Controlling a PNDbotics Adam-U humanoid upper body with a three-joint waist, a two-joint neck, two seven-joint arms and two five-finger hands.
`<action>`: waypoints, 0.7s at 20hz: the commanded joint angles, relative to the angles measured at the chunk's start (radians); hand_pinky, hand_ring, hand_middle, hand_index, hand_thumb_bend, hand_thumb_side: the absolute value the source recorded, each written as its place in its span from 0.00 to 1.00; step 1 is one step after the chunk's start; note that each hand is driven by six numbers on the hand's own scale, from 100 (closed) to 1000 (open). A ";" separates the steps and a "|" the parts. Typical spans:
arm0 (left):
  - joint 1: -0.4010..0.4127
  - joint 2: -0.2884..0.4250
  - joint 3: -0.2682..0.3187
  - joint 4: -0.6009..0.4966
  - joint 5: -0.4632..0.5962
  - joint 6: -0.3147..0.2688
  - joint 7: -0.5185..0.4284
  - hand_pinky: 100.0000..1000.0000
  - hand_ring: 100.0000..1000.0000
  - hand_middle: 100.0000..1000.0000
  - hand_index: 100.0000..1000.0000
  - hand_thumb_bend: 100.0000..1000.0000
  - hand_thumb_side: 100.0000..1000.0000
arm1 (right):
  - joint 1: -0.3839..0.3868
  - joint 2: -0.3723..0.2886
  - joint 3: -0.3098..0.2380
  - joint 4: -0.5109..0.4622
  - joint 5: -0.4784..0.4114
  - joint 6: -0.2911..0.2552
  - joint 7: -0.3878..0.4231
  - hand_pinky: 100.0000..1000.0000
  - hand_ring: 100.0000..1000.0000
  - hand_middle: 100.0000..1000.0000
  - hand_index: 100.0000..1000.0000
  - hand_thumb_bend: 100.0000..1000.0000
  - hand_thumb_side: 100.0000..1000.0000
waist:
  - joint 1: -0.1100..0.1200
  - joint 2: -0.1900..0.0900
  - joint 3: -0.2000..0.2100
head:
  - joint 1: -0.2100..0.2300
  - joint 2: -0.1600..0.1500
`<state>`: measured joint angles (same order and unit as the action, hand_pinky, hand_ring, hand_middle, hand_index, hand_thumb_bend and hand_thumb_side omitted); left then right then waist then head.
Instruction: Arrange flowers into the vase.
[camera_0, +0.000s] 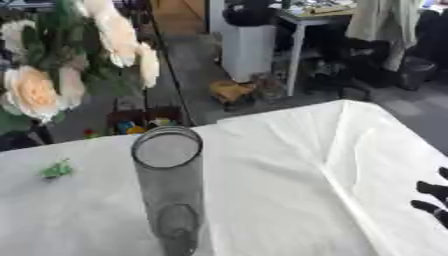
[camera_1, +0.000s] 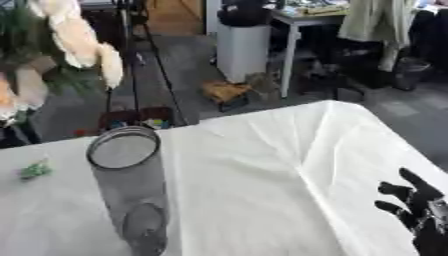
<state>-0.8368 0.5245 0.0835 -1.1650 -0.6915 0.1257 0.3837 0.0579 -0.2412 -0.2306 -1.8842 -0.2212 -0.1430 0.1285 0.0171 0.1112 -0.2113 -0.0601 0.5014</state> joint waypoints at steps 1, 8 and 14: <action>-0.037 0.052 -0.005 -0.106 0.092 -0.007 -0.011 0.00 0.00 0.00 0.04 1.00 0.45 | -0.001 -0.020 -0.010 -0.008 0.002 0.000 -0.003 0.75 0.90 0.64 0.96 0.00 1.00 | -0.001 -0.016 0.002 | -0.006 0.009; -0.043 0.051 -0.019 -0.162 0.149 -0.004 -0.013 0.00 0.00 0.00 0.04 1.00 0.54 | 0.000 -0.021 -0.007 -0.007 0.002 0.001 -0.001 0.75 0.90 0.64 0.96 0.00 1.00 | -0.001 -0.024 -0.002 | -0.005 0.013; -0.110 -0.029 -0.030 -0.285 0.234 -0.022 -0.064 0.00 0.00 0.00 0.04 1.00 0.58 | 0.004 -0.021 -0.009 -0.005 0.001 0.001 -0.003 0.75 0.90 0.64 0.96 0.00 1.00 | -0.005 -0.032 0.004 | -0.019 0.010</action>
<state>-0.9203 0.4907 0.0518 -1.4115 -0.4779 0.1035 0.3342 0.0655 -0.2412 -0.2339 -1.8784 -0.2212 -0.1426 0.1283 0.0162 0.0922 -0.2080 -0.0739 0.5088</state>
